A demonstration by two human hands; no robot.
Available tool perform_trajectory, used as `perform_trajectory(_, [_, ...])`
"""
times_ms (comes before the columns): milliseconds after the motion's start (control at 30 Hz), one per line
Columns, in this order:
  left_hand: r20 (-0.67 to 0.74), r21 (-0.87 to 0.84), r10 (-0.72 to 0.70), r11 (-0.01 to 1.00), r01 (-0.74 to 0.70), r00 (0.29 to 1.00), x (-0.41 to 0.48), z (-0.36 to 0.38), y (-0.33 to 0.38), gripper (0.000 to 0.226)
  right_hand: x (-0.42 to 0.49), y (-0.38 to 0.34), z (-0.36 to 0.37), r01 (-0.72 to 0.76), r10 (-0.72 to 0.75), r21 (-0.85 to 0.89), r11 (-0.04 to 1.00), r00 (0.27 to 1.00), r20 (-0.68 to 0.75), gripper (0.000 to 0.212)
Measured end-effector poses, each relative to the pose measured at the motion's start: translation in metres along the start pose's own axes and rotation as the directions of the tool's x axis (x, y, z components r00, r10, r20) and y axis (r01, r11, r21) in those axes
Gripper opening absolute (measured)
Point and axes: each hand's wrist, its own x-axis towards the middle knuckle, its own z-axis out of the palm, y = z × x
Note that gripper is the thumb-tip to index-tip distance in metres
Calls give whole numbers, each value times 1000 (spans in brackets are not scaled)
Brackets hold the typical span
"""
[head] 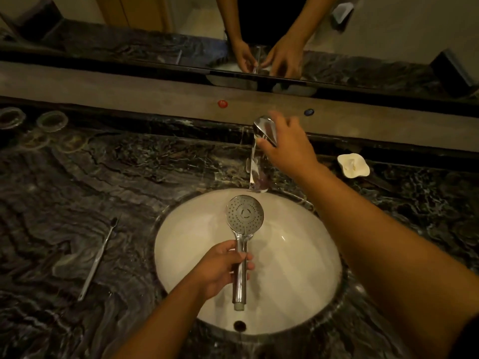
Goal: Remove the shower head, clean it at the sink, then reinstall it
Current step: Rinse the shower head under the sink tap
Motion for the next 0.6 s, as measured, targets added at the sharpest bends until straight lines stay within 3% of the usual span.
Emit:
perform_trajectory(100, [-7,-91,-15,996,14,1000,12,6,-2,29,16,2,10,29,-27,-154,988,1000,12,62])
perform_trajectory(233, [-17,-62,-1,998,-1,1000,23,12,-9,32,30,8,17,100,-93,-317,943,995,37,67])
perform_trajectory(600, [-129,-56,59,996,-67,990,32,27,-13,20,45,12,19,143,-120,-339,930,989,87,64])
